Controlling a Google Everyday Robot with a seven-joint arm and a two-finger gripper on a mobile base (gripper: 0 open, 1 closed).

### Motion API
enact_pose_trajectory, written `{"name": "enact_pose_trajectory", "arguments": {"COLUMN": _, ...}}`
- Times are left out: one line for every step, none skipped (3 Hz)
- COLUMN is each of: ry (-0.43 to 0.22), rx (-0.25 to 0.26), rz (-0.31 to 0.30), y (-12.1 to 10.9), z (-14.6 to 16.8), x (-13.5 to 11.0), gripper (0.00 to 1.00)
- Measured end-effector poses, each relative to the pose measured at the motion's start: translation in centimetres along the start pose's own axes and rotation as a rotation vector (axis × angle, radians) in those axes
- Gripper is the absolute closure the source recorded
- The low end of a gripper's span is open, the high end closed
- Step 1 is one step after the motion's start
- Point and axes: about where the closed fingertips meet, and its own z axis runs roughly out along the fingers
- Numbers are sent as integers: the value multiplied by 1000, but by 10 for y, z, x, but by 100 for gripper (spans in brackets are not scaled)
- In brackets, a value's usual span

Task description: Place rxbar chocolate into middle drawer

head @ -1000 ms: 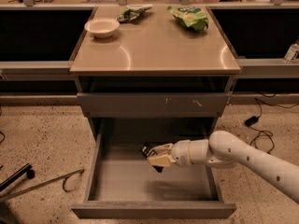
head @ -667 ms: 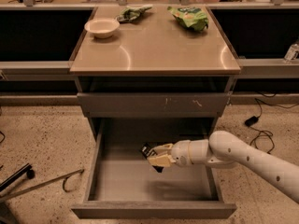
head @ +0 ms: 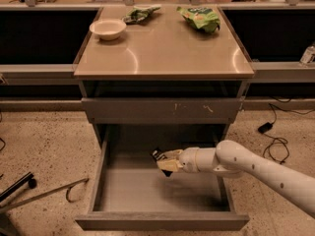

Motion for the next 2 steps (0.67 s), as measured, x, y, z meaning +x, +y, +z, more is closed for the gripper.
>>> {"name": "enact_pose_trajectory", "arguments": {"ry": 19, "rx": 103, "rz": 26, "y": -43, "z": 18, "x": 3, "gripper": 100}}
{"name": "enact_pose_trajectory", "arguments": {"ry": 68, "rx": 158, "rz": 64, "y": -66, "z": 32, "x": 20, "gripper": 100}}
